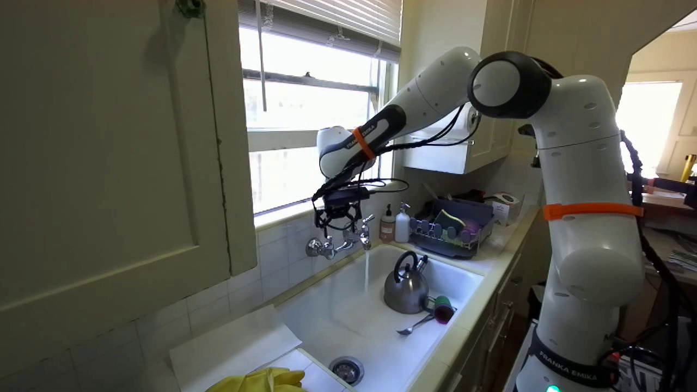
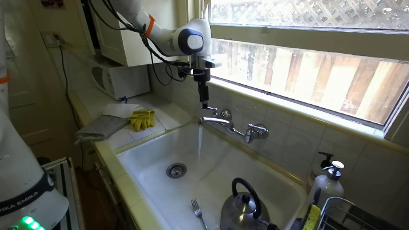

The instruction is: Push the faucet head to the left and push the faucet handle on the left to the right

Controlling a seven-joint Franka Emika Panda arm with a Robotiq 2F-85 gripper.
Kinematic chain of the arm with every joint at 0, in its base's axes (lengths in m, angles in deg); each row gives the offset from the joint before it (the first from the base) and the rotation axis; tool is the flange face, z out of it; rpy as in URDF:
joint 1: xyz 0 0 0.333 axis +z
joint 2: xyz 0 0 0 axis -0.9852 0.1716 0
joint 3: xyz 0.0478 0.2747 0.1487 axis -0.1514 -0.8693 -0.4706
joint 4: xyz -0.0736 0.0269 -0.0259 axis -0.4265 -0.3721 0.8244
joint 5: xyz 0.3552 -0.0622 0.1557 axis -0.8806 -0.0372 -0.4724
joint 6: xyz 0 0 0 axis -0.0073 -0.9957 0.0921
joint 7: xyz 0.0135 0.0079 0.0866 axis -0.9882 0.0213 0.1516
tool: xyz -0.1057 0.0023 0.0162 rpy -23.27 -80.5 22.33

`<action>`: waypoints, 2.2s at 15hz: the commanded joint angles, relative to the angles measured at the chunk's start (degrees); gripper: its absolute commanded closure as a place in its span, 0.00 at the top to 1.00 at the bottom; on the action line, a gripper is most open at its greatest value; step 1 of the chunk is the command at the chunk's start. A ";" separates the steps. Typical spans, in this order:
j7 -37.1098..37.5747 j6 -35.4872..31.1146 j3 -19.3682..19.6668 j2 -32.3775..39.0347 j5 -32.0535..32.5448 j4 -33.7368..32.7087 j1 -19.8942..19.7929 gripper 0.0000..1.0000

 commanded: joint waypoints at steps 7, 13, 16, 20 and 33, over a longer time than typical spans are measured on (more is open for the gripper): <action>-23.57 -0.59 -0.92 -15.55 -7.03 11.90 -4.84 1.00; -32.01 0.26 -0.41 -20.57 -6.78 16.88 -6.72 1.00; -33.44 0.10 -0.28 -22.54 -6.28 19.28 -7.33 1.00; -33.72 0.01 -0.30 -24.29 -5.46 21.40 -7.90 1.00; -32.92 0.17 -0.55 -22.65 -5.91 19.62 -7.87 1.00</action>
